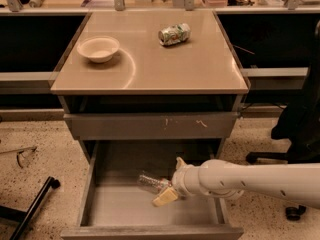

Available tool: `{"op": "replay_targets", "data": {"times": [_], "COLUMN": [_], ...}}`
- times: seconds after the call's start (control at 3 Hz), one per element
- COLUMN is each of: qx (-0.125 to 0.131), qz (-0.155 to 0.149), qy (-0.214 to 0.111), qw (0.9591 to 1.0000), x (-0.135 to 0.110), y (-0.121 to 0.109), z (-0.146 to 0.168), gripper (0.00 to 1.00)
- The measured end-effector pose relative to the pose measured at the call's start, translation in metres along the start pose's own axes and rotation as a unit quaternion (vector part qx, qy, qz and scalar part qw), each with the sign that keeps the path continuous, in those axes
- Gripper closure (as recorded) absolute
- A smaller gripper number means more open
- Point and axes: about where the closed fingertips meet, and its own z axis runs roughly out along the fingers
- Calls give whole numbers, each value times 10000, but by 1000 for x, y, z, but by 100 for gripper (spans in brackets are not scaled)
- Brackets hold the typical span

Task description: Pick water bottle from middle drawer and place on counter

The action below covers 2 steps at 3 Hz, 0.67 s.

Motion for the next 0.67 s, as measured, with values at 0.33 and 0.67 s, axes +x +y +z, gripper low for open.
{"op": "replay_targets", "data": {"times": [0.33, 0.67], "qx": [79, 68], "qz": [-4, 35], "qy": [68, 191], "qw": [9999, 9998], "x": [-5, 0], "y": [-7, -10], "z": [30, 56], "gripper": [0, 0]}}
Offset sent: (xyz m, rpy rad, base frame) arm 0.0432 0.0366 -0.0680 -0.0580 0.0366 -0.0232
